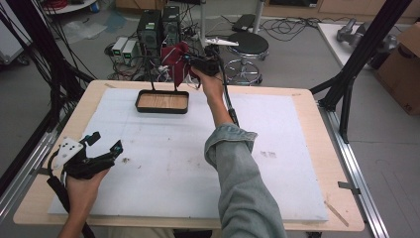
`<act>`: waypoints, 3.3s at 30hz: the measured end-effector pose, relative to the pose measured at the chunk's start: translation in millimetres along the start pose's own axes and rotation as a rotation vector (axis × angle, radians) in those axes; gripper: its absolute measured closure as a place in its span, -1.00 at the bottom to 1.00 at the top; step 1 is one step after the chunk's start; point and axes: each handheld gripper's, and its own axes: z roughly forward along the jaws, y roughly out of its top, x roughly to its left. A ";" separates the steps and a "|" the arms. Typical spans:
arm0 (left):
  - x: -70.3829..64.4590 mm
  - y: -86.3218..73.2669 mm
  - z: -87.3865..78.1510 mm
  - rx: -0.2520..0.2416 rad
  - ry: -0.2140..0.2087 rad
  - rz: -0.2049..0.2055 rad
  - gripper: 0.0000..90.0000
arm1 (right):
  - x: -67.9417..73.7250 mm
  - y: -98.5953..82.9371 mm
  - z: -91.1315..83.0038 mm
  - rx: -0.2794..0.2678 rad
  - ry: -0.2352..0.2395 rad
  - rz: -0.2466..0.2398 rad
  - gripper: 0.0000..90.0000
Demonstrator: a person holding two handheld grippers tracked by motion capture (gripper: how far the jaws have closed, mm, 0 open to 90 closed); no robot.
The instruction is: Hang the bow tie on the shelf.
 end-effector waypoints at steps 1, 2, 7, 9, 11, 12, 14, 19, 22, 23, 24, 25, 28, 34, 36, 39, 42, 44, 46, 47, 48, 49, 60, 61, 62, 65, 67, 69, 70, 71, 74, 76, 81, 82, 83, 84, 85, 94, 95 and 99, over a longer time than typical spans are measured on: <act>-0.3 -0.5 0.4 -0.001 -0.001 -0.001 -0.65 | -2.6 -0.6 -1.1 0.005 -0.008 0.008 0.68; -0.3 -0.5 0.4 -0.001 -0.001 -0.001 -0.65 | -2.6 -0.6 -1.1 0.005 -0.008 0.008 0.68; -2.7 -0.7 2.0 0.004 -0.009 0.007 -0.65 | -17.2 -8.4 -6.1 0.038 -0.051 0.019 0.66; -3.5 -0.8 2.4 0.003 -0.011 0.006 -0.65 | -20.6 -12.0 -5.1 0.079 -0.064 0.003 0.66; -3.7 -0.8 2.7 0.004 -0.013 0.009 -0.65 | -22.0 -14.5 -4.1 0.103 -0.065 -0.003 0.65; -3.6 -1.0 2.8 0.006 -0.013 0.011 -0.65 | -22.0 -14.5 -4.1 0.103 -0.065 -0.003 0.65; -3.5 -1.5 3.0 0.006 -0.012 0.008 -0.65 | -20.9 -16.5 -1.7 0.127 -0.083 -0.026 0.62; -2.8 -0.5 1.5 -0.001 -0.008 0.005 -0.65 | -19.6 -17.7 -0.1 0.150 -0.100 -0.051 0.42; -3.1 -0.5 1.6 -0.001 -0.010 0.006 -0.65 | -20.2 -16.4 -3.6 0.156 -0.099 -0.051 0.36; -3.1 -0.5 1.6 -0.001 -0.010 0.006 -0.65 | -20.0 -15.5 -5.3 0.154 -0.101 -0.055 0.33; -3.6 -0.7 2.1 0.001 -0.012 0.008 -0.65 | -19.8 -14.5 -7.1 0.151 -0.105 -0.056 0.30; -3.9 -0.7 2.2 0.001 -0.012 0.007 -0.65 | -19.7 -13.4 -9.4 0.150 -0.109 -0.057 0.29; -4.5 -0.5 2.5 0.000 -0.011 0.006 -0.65 | -19.8 -10.1 -17.7 0.136 -0.132 -0.073 0.20; -5.7 -0.1 3.3 0.000 -0.016 0.010 -0.65 | -23.6 -8.9 -39.1 0.104 -0.181 -0.103 -0.06; -6.0 -0.1 3.9 0.001 -0.017 0.013 -0.65 | -26.0 -9.3 -49.5 0.093 -0.208 -0.102 -0.12; -7.6 0.1 7.0 0.002 -0.023 0.012 -0.65 | -30.7 -8.4 -72.6 0.069 -0.245 -0.120 -0.19; -8.9 -0.1 8.4 0.002 -0.027 0.013 -0.65 | -34.1 -8.3 -89.0 0.050 -0.273 -0.139 -0.28; -10.3 -1.5 8.7 0.007 -0.030 0.018 -0.65 | -38.0 -8.7 -102.4 0.043 -0.292 -0.139 -0.38; -10.6 -2.2 8.7 0.009 -0.031 0.021 -0.65 | -41.1 -9.4 -114.9 0.031 -0.306 -0.131 -0.46; -11.2 -2.7 9.0 0.009 -0.032 0.018 -0.65 | -41.9 -10.1 -121.2 0.022 -0.320 -0.130 -0.49; -11.5 -3.0 9.2 0.011 -0.031 0.019 -0.65 | -42.4 -11.2 -127.9 0.012 -0.335 -0.131 -0.52; -11.9 -3.5 8.3 0.016 -0.029 0.027 -0.65 | -43.4 -12.2 -134.4 0.005 -0.348 -0.134 -0.53; -8.5 -5.6 5.3 0.021 -0.018 0.032 -0.65 | -45.8 -32.7 -197.8 -0.033 -0.350 -0.094 -0.62; -8.6 -6.1 5.6 0.021 -0.016 0.032 -0.65 | -43.7 -36.5 -203.4 -0.046 -0.347 -0.097 -0.62; -8.5 -6.4 5.9 0.022 -0.017 0.033 -0.65 | -41.5 -39.9 -208.2 -0.044 -0.349 -0.099 -0.62; -8.3 -6.6 6.2 0.025 -0.015 0.035 -0.65 | -37.8 -47.4 -217.5 -0.041 -0.347 -0.111 -0.62; -8.3 -6.5 6.6 0.025 -0.014 0.034 -0.65 | -31.9 -60.1 -231.4 -0.046 -0.352 -0.124 -0.62; -8.8 -6.4 7.0 0.022 -0.011 0.034 -0.65 | -29.0 -68.9 -240.1 -0.045 -0.356 -0.131 -0.62; -8.8 -6.4 7.0 0.022 -0.011 0.034 -0.65 | -29.0 -68.9 -240.1 -0.045 -0.356 -0.131 -0.62; -8.9 -6.5 7.5 0.022 -0.012 0.036 -0.65 | -26.8 -78.0 -248.5 -0.056 -0.359 -0.133 -0.62; -9.1 -6.6 7.5 0.026 -0.013 0.037 -0.65 | -25.4 -91.1 -260.4 -0.063 -0.371 -0.132 -0.62; -9.4 -6.8 7.9 0.027 -0.011 0.039 -0.65 | -25.1 -95.3 -263.8 -0.064 -0.377 -0.137 -0.62; -9.1 -7.4 7.7 0.031 -0.007 0.046 -0.65 | -20.1 -118.9 -283.2 -0.069 -0.396 -0.149 -0.63; -9.1 -7.4 7.7 0.031 -0.007 0.046 -0.65 | -18.6 -123.0 -286.1 -0.076 -0.400 -0.145 -0.63; -9.1 -7.3 7.7 0.031 -0.007 0.046 -0.65 | -18.0 -125.5 -287.9 -0.074 -0.403 -0.145 -0.66; -9.0 -7.4 7.7 0.031 -0.005 0.046 -0.65 | -17.8 -127.2 -289.0 -0.042 -0.400 -0.131 -0.72; -8.9 -7.5 7.6 0.031 -0.006 0.046 -0.65 | -16.9 -128.4 -290.1 -0.026 -0.398 -0.118 -0.73; -7.6 -8.2 7.0 0.032 0.001 0.043 -0.65 | -6.5 -159.8 -300.8 -0.040 -0.422 -0.137 -0.69; -7.6 -8.4 7.0 0.032 0.003 0.042 -0.65 | -5.8 -163.5 -301.3 -0.038 -0.423 -0.135 -0.69; -6.9 -8.5 6.8 0.036 0.007 0.045 -0.65 | -3.7 -185.3 -304.4 -0.018 -0.440 -0.143 -0.71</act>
